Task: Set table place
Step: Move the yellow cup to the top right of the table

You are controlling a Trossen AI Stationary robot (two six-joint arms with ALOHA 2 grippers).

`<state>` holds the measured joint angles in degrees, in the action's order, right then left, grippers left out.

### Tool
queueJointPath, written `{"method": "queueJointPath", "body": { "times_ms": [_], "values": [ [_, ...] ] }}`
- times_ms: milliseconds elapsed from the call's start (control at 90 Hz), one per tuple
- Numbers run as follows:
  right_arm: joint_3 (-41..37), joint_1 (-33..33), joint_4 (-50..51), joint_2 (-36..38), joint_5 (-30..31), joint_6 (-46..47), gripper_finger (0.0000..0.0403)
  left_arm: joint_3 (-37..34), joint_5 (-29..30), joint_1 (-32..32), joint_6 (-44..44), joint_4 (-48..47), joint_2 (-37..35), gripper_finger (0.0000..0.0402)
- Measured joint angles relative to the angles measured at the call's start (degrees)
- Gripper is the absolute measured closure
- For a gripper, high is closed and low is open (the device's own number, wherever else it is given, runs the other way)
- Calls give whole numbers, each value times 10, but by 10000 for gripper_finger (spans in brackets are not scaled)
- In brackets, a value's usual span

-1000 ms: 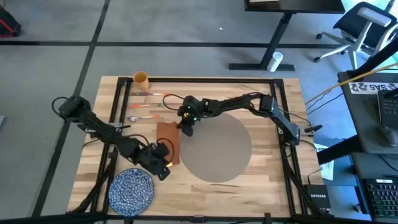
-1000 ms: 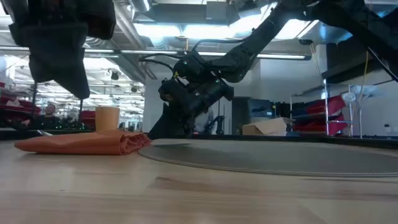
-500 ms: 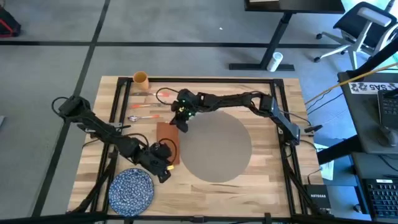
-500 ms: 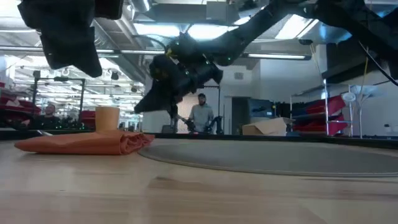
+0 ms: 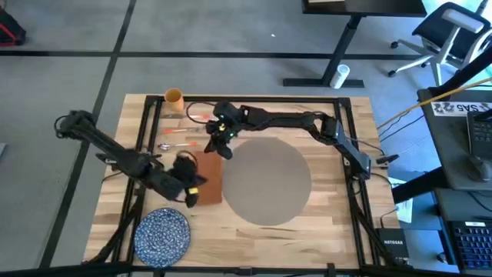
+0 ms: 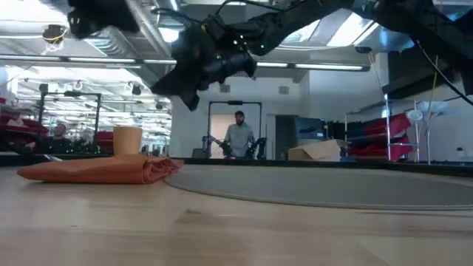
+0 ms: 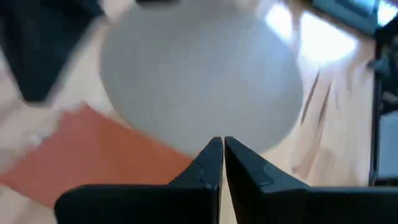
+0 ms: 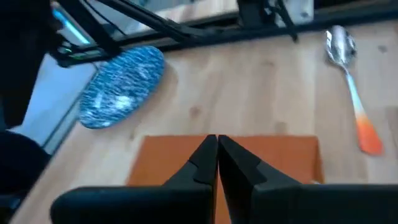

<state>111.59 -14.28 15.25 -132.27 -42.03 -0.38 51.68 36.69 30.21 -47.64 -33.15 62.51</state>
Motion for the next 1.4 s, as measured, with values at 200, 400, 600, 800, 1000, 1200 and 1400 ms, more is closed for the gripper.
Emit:
{"method": "queueJointPath", "body": {
  "times_ms": [200, 400, 600, 800, 1000, 1200, 1400],
  "values": [
    [47, 0, 70, 0, 93, -13, 403, 0, 27, -10, 65, -10, -56, 402],
    [113, 0, 208, 0, 218, -91, 403, 0, 31, -43, 59, -67, -82, 402],
    [186, 0, 346, 0, 262, -202, 398, 0, 48, -125, -11, -127, -86, 402],
    [225, -1, 452, 16, 275, -293, 396, 0, 55, -250, -63, -148, -82, 402],
    [226, -7, 474, 46, 287, -301, 402, 0, -16, -376, -5, -144, -82, 402],
    [227, -8, 472, 83, 315, -244, 402, 0, -133, -501, 147, -142, -82, 402],
    [227, -7, 474, 104, 324, -195, 402, 9, -253, -623, 250, -148, -81, 402]
  ]
}}
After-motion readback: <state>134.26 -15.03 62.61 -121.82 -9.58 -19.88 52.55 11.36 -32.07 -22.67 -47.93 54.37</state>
